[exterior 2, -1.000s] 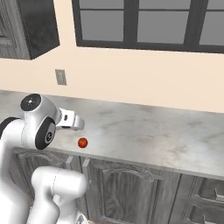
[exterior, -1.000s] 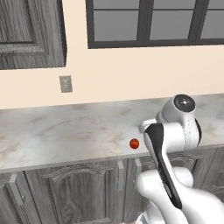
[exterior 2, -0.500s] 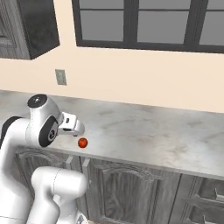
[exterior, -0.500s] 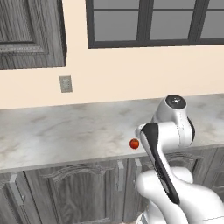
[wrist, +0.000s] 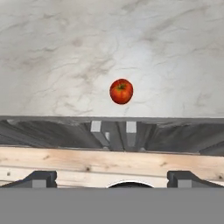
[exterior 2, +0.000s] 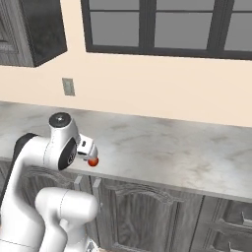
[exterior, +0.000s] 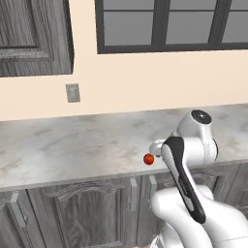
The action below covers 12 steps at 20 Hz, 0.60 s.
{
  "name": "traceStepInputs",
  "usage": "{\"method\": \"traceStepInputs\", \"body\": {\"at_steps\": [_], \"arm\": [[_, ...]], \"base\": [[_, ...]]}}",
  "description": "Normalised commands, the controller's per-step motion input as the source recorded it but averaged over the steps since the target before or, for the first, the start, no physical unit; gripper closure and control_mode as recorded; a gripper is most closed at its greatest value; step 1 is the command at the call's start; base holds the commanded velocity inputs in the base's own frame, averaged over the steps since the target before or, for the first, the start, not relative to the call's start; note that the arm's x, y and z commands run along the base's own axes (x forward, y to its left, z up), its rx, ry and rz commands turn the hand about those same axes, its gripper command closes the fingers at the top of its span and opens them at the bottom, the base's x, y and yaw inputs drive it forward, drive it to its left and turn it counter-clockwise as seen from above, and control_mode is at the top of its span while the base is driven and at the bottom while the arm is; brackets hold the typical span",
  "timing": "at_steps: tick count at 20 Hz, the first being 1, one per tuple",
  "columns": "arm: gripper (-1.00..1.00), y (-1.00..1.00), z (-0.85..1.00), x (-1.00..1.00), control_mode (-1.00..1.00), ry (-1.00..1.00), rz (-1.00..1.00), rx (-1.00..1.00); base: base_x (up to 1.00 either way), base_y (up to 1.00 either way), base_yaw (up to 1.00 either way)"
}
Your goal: Place the beer on the top shelf of the fridge to keep it out of children's reach, and place the apple and lemon wedge on lower shelves for easy access.
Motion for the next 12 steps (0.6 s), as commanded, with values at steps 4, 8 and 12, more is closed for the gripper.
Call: {"method": "traceStepInputs", "body": {"at_steps": [4, 8, 12], "arm": [[-1.0, 0.0, -0.04, 0.08, -1.0, 0.0, 0.0, 0.07], [-1.0, 0.01, -0.01, 0.16, -1.0, 0.0, 0.0, 0.0], [-1.0, 0.0, -0.09, 0.23, -1.0, 0.02, 0.0, -0.02]], "base": [[0.0, 0.0, 0.0], [0.0, 0.0, 0.0], [0.0, 0.0, 0.0]]}}
